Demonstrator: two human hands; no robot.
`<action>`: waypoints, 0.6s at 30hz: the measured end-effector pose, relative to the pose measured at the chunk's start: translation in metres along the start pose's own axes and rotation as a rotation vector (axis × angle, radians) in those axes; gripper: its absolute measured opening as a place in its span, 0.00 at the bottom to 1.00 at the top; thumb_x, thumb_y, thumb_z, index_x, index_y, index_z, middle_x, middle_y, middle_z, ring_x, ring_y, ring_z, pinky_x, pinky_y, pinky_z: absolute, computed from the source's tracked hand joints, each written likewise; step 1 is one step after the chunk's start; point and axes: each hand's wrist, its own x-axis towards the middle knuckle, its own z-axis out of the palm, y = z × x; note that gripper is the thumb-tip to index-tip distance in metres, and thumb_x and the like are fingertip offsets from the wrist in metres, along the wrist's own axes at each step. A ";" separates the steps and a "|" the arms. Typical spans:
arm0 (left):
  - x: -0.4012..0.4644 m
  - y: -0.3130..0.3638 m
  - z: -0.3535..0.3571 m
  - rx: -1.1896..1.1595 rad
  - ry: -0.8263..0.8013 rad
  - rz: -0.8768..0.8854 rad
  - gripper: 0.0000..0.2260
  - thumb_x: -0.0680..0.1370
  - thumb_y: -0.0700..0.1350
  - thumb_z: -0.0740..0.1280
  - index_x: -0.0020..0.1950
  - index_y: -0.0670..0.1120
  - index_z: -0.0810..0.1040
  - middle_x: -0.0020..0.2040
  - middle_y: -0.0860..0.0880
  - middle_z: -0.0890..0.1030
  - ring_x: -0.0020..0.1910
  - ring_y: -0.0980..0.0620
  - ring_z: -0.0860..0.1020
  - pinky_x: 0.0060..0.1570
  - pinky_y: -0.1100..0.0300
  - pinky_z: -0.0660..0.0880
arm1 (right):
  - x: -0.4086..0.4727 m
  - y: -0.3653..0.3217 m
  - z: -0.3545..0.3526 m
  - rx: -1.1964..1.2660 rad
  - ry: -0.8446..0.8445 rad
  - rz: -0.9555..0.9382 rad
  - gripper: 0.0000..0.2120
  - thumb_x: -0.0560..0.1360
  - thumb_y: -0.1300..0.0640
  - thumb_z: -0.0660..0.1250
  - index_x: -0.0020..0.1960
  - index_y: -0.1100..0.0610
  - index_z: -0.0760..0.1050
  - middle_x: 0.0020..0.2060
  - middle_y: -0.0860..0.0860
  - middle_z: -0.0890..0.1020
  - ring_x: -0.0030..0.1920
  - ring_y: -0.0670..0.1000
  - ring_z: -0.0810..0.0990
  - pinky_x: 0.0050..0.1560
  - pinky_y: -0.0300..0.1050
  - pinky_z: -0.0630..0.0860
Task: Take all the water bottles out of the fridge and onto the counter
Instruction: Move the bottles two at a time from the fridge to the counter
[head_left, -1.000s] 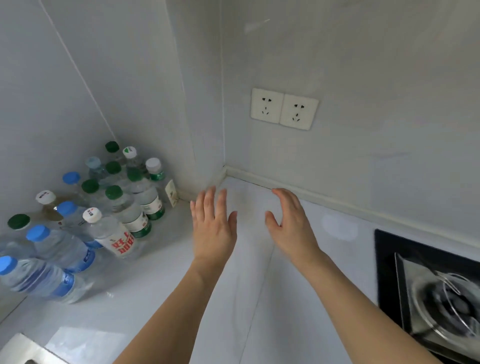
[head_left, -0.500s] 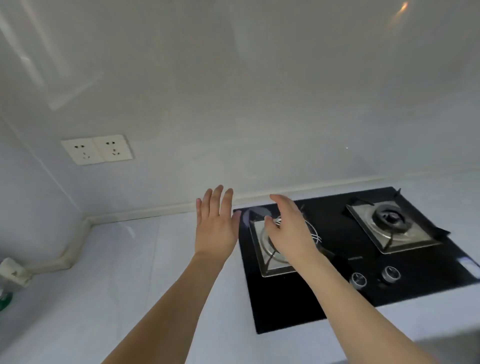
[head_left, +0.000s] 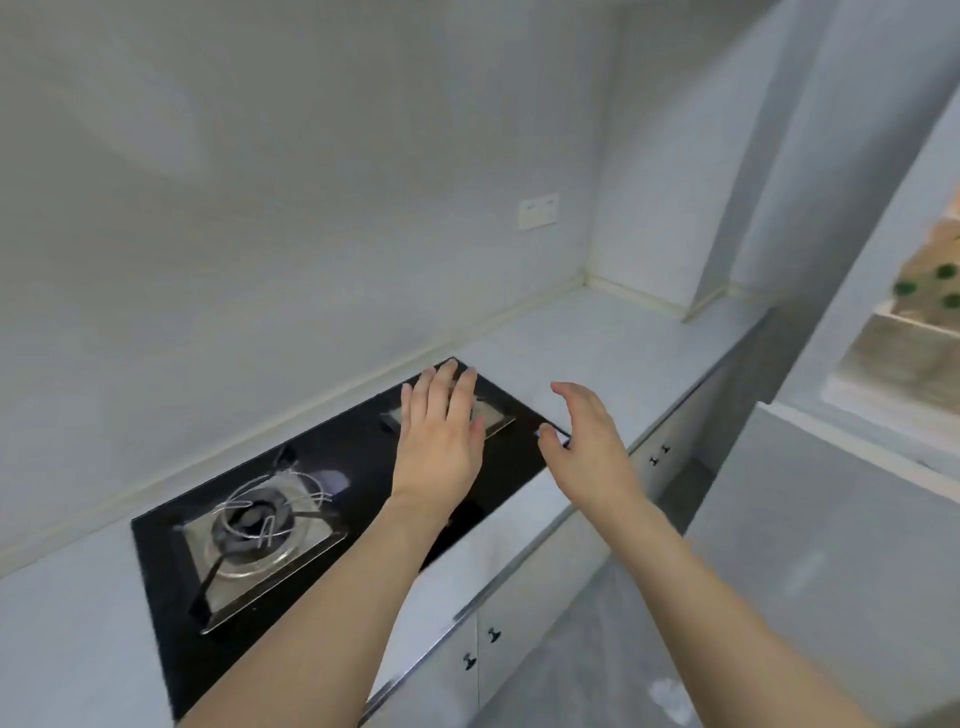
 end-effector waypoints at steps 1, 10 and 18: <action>0.010 0.022 0.007 -0.029 0.001 0.037 0.22 0.80 0.45 0.63 0.73 0.43 0.66 0.71 0.42 0.68 0.72 0.41 0.65 0.72 0.38 0.59 | 0.000 0.014 -0.018 -0.014 0.032 0.027 0.22 0.78 0.59 0.62 0.71 0.57 0.65 0.69 0.51 0.69 0.69 0.49 0.66 0.65 0.35 0.60; 0.077 0.145 0.090 -0.130 -0.083 0.280 0.22 0.80 0.46 0.63 0.73 0.43 0.65 0.72 0.42 0.67 0.71 0.40 0.65 0.71 0.38 0.60 | 0.001 0.123 -0.108 -0.066 0.236 0.253 0.23 0.77 0.60 0.62 0.71 0.57 0.65 0.68 0.50 0.70 0.69 0.48 0.66 0.64 0.34 0.58; 0.150 0.214 0.189 -0.249 -0.135 0.391 0.22 0.80 0.45 0.64 0.73 0.42 0.66 0.72 0.41 0.67 0.72 0.40 0.66 0.72 0.39 0.59 | 0.049 0.217 -0.153 -0.134 0.329 0.366 0.23 0.77 0.60 0.62 0.71 0.57 0.65 0.68 0.50 0.69 0.69 0.48 0.66 0.65 0.33 0.57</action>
